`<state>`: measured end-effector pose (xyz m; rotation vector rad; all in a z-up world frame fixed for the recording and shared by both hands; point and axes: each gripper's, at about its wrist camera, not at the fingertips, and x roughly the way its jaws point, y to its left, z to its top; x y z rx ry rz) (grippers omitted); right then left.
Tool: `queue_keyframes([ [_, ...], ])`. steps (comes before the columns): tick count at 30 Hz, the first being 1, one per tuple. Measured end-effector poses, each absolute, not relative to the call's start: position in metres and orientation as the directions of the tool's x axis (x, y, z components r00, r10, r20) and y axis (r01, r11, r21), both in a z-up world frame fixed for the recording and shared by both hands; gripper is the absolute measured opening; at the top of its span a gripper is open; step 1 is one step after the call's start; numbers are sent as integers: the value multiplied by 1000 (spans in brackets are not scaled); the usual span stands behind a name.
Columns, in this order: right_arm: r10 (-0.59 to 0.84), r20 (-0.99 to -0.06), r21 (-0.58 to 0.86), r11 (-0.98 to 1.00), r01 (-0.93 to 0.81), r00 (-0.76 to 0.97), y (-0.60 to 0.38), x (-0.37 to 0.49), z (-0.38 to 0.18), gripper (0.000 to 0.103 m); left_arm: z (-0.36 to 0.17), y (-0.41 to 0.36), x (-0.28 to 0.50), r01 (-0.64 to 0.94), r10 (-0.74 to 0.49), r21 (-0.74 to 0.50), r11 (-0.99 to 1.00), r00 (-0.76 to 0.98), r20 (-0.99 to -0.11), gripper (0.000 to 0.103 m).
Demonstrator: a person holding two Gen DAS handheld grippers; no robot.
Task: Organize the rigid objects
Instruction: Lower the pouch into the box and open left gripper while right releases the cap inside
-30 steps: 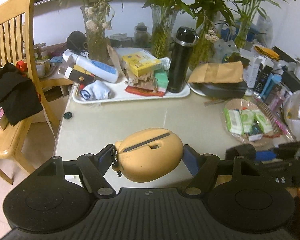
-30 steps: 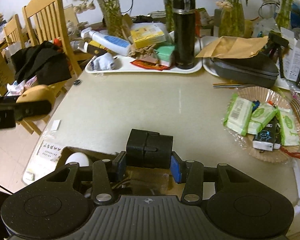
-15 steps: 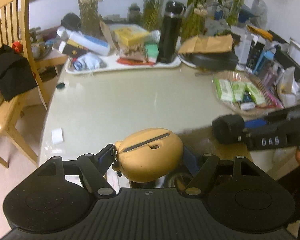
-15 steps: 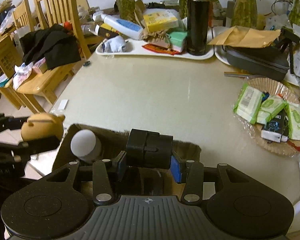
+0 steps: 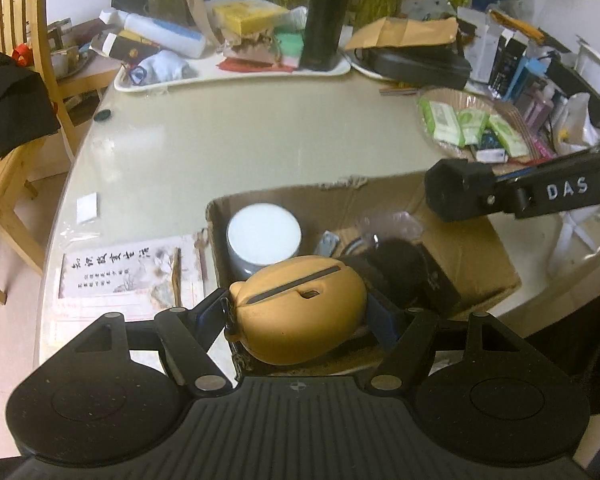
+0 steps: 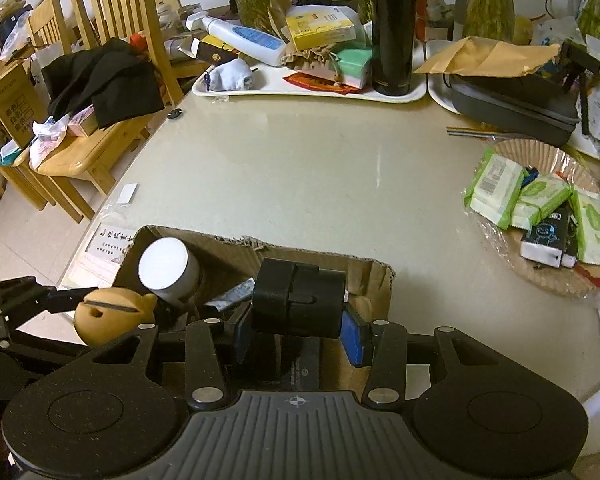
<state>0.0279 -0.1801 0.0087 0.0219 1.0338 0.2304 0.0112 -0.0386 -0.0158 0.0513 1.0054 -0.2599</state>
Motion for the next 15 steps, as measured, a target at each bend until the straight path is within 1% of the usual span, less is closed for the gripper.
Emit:
queue_keyframes([
  [15,214,-847,128,971,-203,488,-177,27,8,48,-15,-41,13,228,-176,-65,972,509,-843,73],
])
